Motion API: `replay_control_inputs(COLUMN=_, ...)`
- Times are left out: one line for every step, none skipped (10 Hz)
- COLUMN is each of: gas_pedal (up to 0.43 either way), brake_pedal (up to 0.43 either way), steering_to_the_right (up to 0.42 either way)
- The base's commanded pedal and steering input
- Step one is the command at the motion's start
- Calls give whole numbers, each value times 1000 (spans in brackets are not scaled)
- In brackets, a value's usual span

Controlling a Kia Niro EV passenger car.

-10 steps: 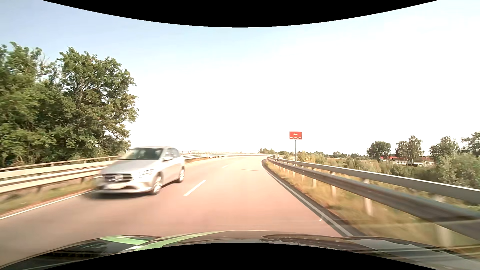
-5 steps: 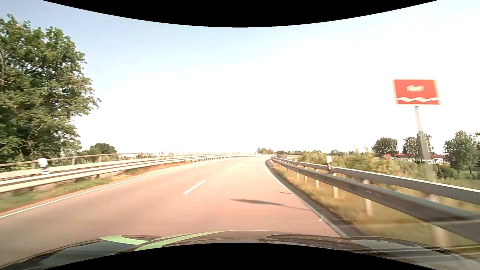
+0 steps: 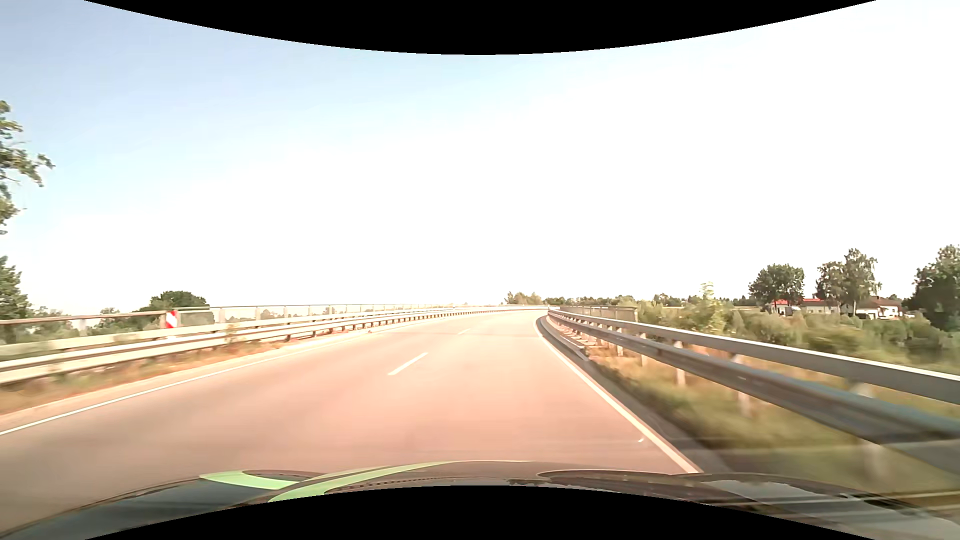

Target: Follow the waypoints while adhering to traffic rules and regulations

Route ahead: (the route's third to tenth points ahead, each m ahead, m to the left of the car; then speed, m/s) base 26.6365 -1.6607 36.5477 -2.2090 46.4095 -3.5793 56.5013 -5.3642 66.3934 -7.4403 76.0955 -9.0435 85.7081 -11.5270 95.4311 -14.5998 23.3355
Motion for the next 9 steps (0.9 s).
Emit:
replay_control_inputs(gas_pedal=0, brake_pedal=0, steering_to_the_right=17)
replay_control_inputs(gas_pedal=0, brake_pedal=0, steering_to_the_right=17)
replay_control_inputs(gas_pedal=0, brake_pedal=0, steering_to_the_right=18)
replay_control_inputs(gas_pedal=0, brake_pedal=0, steering_to_the_right=20)
replay_control_inputs(gas_pedal=0, brake_pedal=0, steering_to_the_right=21)
replay_control_inputs(gas_pedal=0, brake_pedal=0, steering_to_the_right=22)
replay_control_inputs(gas_pedal=28, brake_pedal=0, steering_to_the_right=22)
replay_control_inputs(gas_pedal=28, brake_pedal=0, steering_to_the_right=22)
replay_control_inputs(gas_pedal=47, brake_pedal=0, steering_to_the_right=22)
